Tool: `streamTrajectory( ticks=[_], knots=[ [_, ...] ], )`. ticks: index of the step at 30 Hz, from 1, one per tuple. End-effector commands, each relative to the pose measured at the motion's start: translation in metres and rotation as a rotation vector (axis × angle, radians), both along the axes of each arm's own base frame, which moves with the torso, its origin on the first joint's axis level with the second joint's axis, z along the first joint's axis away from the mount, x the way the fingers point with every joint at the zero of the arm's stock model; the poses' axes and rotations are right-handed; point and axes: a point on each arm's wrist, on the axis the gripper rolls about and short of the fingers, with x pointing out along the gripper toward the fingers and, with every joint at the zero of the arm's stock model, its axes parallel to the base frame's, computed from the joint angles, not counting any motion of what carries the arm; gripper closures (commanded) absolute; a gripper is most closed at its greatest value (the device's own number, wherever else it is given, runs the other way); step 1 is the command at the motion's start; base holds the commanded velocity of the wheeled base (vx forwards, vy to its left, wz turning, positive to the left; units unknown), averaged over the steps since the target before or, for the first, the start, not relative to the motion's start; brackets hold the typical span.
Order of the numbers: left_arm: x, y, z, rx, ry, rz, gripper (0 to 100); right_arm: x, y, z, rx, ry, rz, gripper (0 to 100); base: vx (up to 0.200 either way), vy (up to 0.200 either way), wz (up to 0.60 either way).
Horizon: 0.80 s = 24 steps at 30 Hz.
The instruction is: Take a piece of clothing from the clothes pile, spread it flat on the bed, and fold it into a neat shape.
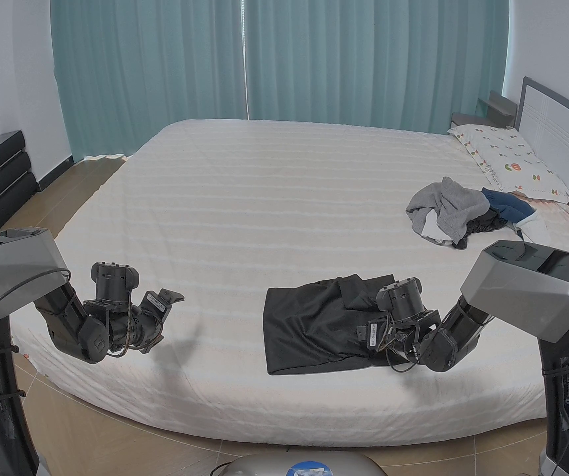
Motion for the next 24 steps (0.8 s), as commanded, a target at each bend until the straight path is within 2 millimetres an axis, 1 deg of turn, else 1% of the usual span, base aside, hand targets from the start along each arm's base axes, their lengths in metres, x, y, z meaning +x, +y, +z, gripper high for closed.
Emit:
streamTrajectory(
  ticks=[1,4,6,10,11,12,15,19,22,24],
  knots=[
    [0.000,0.000,0.001,-0.001,-0.002,0.000,0,-0.001,-0.012,-0.003,-0.027,0.019,-0.014,0,0.000,0.000,0.00],
    [0.000,0.000,0.001,-0.002,-0.002,0.001,0,-0.002,-0.027,0.002,-0.049,0.026,-0.028,0,0.000,0.000,0.00],
    [0.000,0.000,0.001,-0.002,-0.002,0.001,0,-0.003,-0.032,0.004,-0.049,0.028,-0.038,0,0.000,0.000,0.00],
    [0.000,0.000,0.001,-0.002,-0.002,0.001,0,-0.013,-0.054,0.015,-0.045,0.042,-0.072,0,0.000,0.000,0.00],
    [0.000,0.000,0.001,-0.002,-0.002,0.001,0,-0.013,-0.054,0.015,-0.045,0.042,-0.072,0,0.000,0.000,0.00],
    [0.000,0.000,0.001,-0.002,-0.002,0.001,0,-0.017,-0.067,0.017,-0.044,0.058,-0.094,0,0.000,0.000,0.00],
    [0.000,0.000,0.001,-0.002,-0.002,0.001,0,-0.028,-0.084,0.009,-0.052,0.116,-0.115,0,0.000,0.000,0.00],
    [0.000,0.000,0.001,-0.002,0.000,0.001,0,-0.039,-0.101,0.003,-0.051,0.158,-0.142,0,0.000,0.000,0.00],
    [0.000,0.000,0.001,-0.001,-0.002,0.000,0,-0.044,-0.110,0.004,-0.028,0.141,-0.154,0,0.000,0.000,0.00],
    [0.000,0.000,0.001,-0.001,-0.001,0.000,0,-0.045,-0.112,0.008,-0.013,0.118,-0.155,0,0.000,0.000,0.00]
  ],
)
